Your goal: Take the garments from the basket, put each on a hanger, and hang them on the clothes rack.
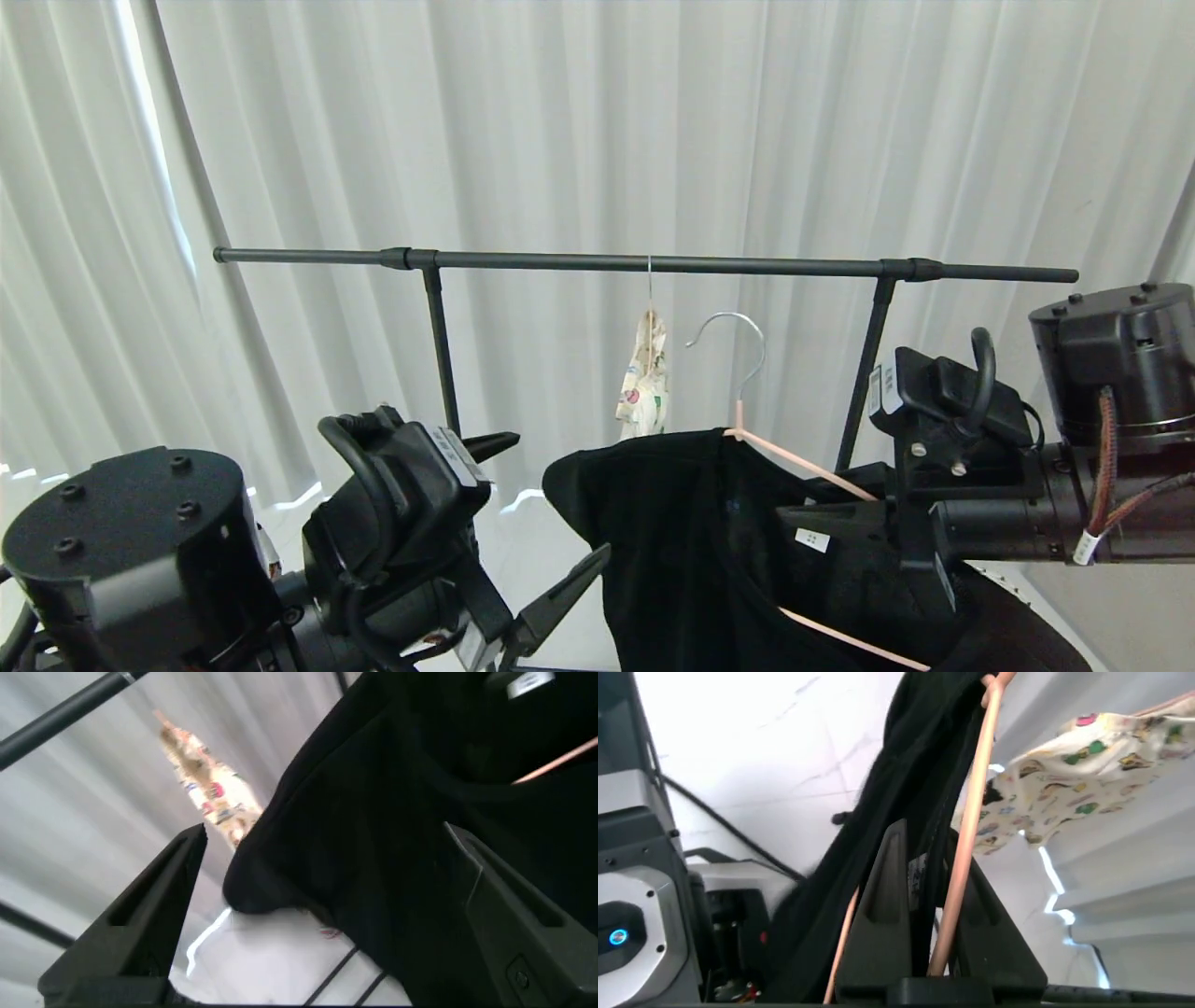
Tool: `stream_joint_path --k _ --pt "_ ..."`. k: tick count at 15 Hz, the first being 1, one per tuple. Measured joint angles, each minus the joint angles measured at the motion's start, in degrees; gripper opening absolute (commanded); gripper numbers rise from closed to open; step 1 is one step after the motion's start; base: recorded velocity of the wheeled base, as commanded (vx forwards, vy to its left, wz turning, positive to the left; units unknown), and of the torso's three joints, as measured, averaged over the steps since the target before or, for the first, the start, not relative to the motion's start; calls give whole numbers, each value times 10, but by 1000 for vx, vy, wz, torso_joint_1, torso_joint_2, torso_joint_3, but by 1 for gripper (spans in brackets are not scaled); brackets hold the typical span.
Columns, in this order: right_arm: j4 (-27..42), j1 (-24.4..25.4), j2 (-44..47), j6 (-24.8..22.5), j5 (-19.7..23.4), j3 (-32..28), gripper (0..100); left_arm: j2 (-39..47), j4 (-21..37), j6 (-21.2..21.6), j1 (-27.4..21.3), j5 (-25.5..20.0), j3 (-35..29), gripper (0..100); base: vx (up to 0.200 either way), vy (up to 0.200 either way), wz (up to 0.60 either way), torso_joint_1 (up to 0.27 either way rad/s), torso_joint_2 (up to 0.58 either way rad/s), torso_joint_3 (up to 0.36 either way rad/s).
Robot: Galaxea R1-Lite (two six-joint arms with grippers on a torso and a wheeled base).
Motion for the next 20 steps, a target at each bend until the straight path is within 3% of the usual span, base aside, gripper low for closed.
stream_joint_path --k 8,12,19,20 --pt "-33 -23 -37 -12 7 8 0 40 -3 -3 122 0 51 100 0 0 0 0 0 0" --pt "-43 7 -78 -39 7 40 0 85 -4 -48 138 -3 47 100 0 0 0 0 0 0" --pt "-44 45 -129 -52 5 71 0 112 -4 -53 167 -3 34 100 0 0 0 0 0 0" --pt "-44 48 -131 -56 5 71 0 115 -8 -53 167 -3 34 0 0 0 0 0 0 0"
